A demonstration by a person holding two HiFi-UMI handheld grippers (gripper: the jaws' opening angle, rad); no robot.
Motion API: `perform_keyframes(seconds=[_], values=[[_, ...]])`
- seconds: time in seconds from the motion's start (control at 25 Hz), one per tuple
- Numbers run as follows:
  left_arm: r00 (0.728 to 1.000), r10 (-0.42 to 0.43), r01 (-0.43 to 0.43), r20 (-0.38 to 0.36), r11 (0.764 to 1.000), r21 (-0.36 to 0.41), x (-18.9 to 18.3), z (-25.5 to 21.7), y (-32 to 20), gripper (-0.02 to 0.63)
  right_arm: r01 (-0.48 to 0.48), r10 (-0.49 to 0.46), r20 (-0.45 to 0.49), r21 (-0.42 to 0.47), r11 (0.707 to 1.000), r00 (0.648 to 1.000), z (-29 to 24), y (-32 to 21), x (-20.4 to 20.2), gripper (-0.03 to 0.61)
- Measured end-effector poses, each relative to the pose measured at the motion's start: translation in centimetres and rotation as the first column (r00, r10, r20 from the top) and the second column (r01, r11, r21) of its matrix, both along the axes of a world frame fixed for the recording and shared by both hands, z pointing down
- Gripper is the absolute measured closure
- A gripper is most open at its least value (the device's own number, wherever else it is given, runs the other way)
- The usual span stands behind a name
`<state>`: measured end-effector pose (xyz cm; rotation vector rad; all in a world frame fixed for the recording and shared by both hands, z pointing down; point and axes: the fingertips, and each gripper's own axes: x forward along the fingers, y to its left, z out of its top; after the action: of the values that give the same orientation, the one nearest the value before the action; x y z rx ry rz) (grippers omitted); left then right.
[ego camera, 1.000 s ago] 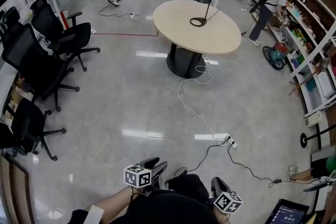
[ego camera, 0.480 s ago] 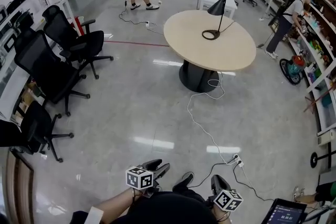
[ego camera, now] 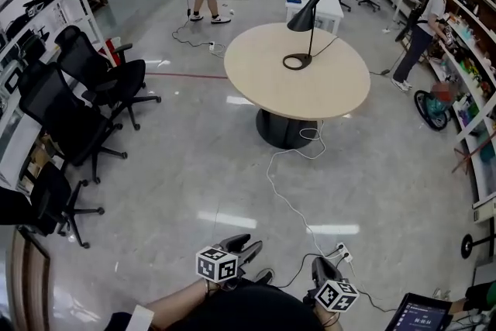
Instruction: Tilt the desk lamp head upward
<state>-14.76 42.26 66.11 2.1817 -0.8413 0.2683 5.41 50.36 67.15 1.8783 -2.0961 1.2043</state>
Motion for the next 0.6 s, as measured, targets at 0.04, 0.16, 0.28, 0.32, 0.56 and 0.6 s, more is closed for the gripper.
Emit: perform_keyframes(seconds=[0.04,0.16,0.28,0.32,0.56,0.6], values=[[1.000,-0.005,0.005,-0.002,1.000,-0.006,0.6,0.0,-0.6,0.403,-0.011,0.011,0.003,-0.007,1.000,1.000,0.2,-0.3,1.0,0.534],[1.000,0.007,-0.007,0.005,1.000,-0.028,2.2,0.3,-1.7,0.403,-0.035,0.035,0.008,-0.029,0.999,0.999,0.8,-1.1,3.1,0.534],[1.000,0.009,-0.009,0.009,1.000,-0.028,3.4,0.4,-3.1,0.403,-0.029,0.029,0.016,-0.038,0.999,0.999,1.5,-2.4,3.9,0.534],[1.000,0.006,-0.006,0.010,1.000,-0.030,3.7,0.5,-3.8,0.403,-0.022,0.023,0.021,-0.040,0.999,1.000,1.7,-2.9,3.9,0.534],[0.998,0.048,-0.046,0.029,0.997,-0.067,5.5,1.9,-8.7,0.403,-0.071,0.072,0.018,-0.054,0.996,0.997,2.1,-7.0,6.0,0.534],[0.998,0.056,-0.054,0.023,0.996,-0.065,6.0,1.9,-9.9,0.403,-0.098,0.099,0.016,-0.057,0.994,0.995,2.0,-7.9,6.8,0.534]])
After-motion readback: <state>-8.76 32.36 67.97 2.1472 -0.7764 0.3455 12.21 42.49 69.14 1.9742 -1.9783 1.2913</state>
